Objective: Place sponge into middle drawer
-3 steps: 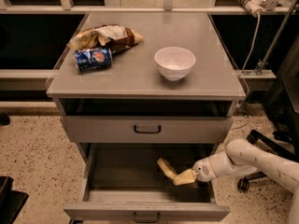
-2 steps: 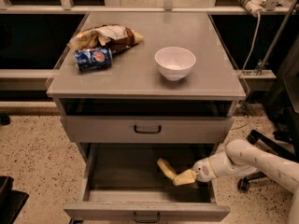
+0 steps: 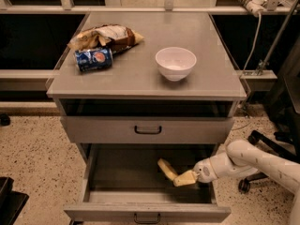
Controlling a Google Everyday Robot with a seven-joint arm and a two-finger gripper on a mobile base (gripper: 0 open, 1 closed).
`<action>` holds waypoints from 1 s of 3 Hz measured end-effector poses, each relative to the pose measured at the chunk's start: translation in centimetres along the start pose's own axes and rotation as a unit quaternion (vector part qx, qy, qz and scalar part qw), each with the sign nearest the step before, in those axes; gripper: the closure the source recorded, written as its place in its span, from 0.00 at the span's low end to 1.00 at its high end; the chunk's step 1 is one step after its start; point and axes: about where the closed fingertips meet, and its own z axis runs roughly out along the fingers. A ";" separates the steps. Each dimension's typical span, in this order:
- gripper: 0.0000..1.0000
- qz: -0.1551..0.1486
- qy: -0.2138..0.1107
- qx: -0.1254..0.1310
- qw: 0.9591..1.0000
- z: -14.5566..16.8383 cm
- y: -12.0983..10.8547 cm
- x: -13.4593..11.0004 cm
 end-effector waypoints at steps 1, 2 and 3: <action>0.12 0.000 0.000 0.000 1.000 0.0 0.0 0.0; 0.00 0.000 0.000 0.000 1.000 0.0 0.0 0.0; 0.00 0.000 0.000 0.000 1.000 0.0 0.0 0.0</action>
Offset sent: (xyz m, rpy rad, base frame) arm 0.0000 0.0000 0.0000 0.0000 0.0000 0.0000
